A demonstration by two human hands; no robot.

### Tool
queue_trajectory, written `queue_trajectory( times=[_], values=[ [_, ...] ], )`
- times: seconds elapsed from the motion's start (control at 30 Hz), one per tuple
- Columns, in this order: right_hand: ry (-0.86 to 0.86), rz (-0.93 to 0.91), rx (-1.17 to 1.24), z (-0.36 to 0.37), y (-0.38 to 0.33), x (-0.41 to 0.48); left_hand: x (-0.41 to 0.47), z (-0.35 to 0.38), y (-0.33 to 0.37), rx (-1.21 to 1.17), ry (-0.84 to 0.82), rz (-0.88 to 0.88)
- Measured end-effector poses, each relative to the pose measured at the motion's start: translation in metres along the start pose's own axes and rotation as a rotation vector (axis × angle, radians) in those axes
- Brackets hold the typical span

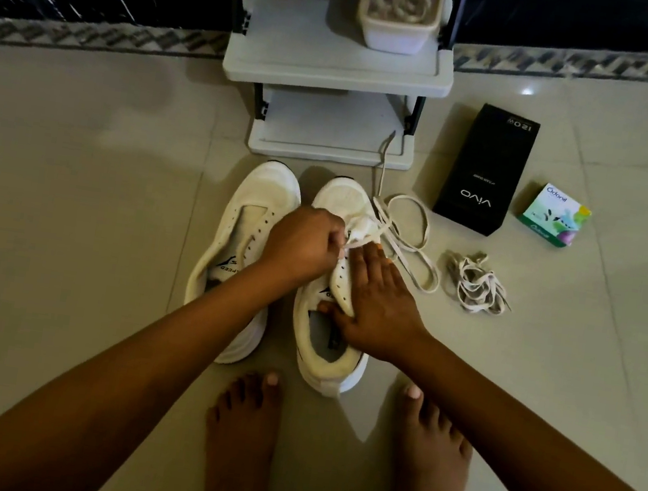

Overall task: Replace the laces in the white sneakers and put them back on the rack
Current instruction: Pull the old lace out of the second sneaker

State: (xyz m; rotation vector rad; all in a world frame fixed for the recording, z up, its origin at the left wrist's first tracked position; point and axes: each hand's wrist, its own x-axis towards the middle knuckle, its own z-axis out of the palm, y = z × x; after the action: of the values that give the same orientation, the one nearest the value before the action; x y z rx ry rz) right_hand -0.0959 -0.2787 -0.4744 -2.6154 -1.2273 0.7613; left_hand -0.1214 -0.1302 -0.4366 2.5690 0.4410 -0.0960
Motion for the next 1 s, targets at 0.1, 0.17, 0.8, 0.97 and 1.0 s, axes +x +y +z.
queue_trajectory(
  times=[0.1, 0.17, 0.8, 0.97, 1.0],
  values=[
    [0.017, -0.014, 0.034, 0.002, 0.002, 0.000, 0.001, -0.012, -0.004, -0.268, -0.041, -0.106],
    [0.010, -0.016, 0.037, 0.002, 0.003, 0.000, -0.005, -0.026, 0.000, -0.549, -0.087, -0.235],
    [0.363, 0.157, 0.434, -0.018, 0.022, 0.029, -0.013, -0.048, -0.018, -0.206, -0.556, -0.177],
    [0.339, 0.162, 0.323, -0.024, 0.018, 0.037, -0.017, -0.036, -0.015, -0.070, -0.469, -0.118],
    [0.331, 0.156, 0.298, -0.025, 0.018, 0.038, -0.019, -0.033, -0.015, -0.055, -0.452, -0.102]
  ],
)
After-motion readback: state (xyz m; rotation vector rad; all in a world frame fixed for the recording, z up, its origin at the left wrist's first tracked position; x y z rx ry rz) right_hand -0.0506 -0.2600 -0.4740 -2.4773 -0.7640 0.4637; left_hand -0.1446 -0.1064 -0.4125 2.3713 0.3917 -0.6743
